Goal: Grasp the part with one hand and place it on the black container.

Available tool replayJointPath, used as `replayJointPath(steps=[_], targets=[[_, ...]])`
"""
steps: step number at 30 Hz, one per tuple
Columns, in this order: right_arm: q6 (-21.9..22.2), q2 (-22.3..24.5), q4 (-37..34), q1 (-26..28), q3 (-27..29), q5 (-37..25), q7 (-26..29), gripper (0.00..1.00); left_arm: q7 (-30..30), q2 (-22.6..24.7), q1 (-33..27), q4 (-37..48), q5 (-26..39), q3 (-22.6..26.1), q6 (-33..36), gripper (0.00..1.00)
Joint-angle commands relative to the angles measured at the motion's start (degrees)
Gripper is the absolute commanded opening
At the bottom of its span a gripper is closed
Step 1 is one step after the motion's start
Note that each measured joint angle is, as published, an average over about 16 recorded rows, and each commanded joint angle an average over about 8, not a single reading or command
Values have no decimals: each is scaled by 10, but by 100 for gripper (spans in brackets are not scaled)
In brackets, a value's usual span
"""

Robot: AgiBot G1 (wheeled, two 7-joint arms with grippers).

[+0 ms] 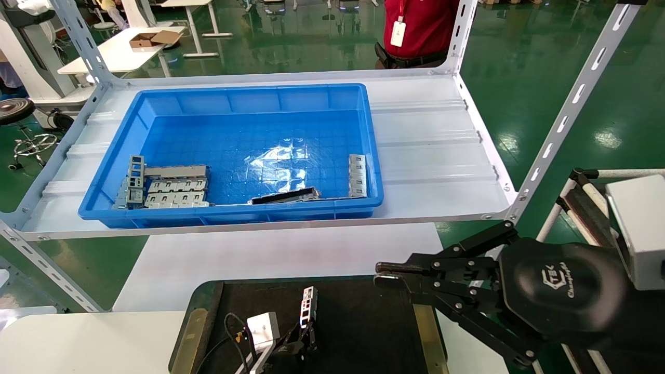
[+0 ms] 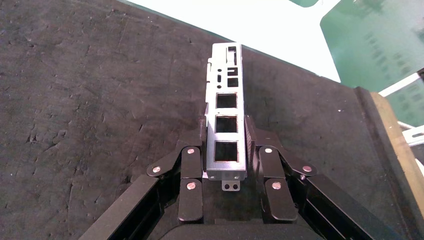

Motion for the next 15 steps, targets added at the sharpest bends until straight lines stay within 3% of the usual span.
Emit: replayJointPath(steps=[1, 9, 15], targets=[[0, 0, 0, 0, 0, 0, 0, 100, 18, -1, -5, -3, -28, 11, -12, 100], [0, 0, 0, 0, 0, 0, 0, 100, 100, -11, -42, -40, -164, 57, -72, 100], [0, 0, 0, 0, 0, 0, 0, 100, 127, -20, -59, -67, -212, 68, -96, 100]])
